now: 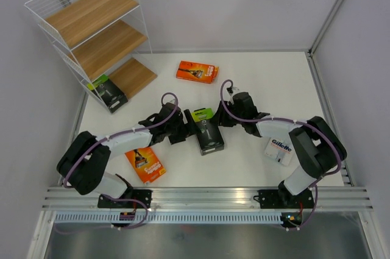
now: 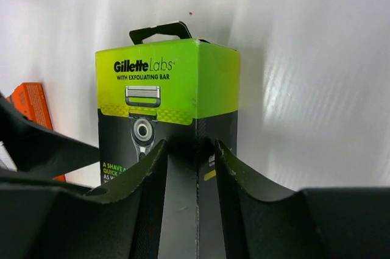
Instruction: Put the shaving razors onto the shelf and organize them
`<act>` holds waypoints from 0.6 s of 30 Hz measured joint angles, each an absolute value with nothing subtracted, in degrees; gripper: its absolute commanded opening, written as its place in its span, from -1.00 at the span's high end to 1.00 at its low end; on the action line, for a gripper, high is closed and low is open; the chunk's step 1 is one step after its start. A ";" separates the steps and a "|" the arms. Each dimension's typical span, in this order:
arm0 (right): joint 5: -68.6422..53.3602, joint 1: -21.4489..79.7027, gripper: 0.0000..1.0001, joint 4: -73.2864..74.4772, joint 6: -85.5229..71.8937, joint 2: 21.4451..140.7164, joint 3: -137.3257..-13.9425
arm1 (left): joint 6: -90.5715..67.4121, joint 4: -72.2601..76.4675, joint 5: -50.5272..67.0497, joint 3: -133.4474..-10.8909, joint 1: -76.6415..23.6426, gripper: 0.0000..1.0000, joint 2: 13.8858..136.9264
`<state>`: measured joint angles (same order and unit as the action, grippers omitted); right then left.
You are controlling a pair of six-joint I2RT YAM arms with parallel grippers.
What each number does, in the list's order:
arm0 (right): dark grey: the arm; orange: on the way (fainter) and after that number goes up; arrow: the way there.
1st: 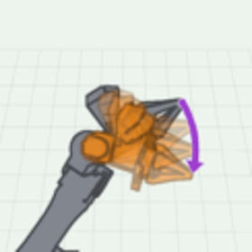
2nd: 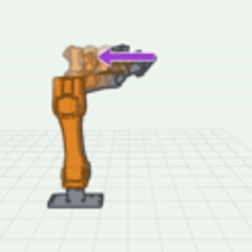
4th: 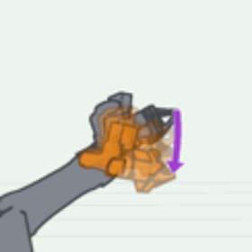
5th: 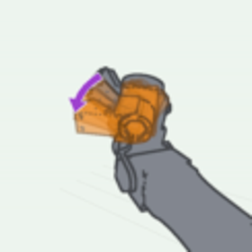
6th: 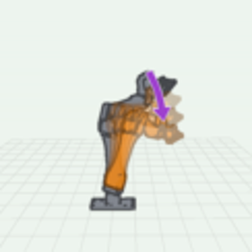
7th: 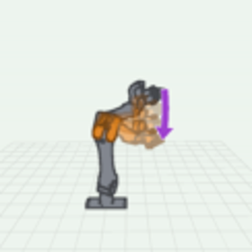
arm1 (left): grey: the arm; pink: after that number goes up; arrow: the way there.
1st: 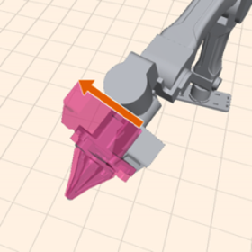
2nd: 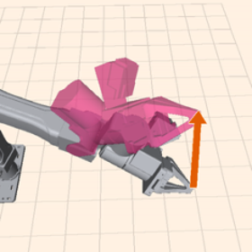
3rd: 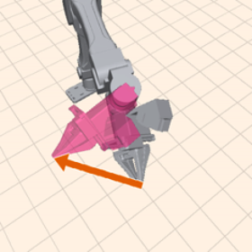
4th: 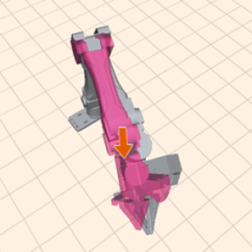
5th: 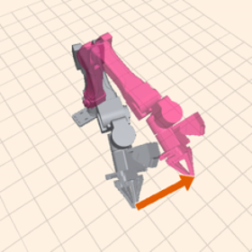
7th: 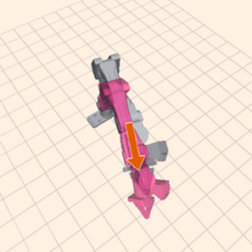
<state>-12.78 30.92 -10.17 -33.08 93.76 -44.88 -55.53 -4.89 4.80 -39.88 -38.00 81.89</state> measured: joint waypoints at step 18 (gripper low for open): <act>-34.54 17.19 0.71 -39.44 -44.45 99.18 -30.37 | -55.18 0.99 6.42 -41.23 -38.00 -0.84 87.77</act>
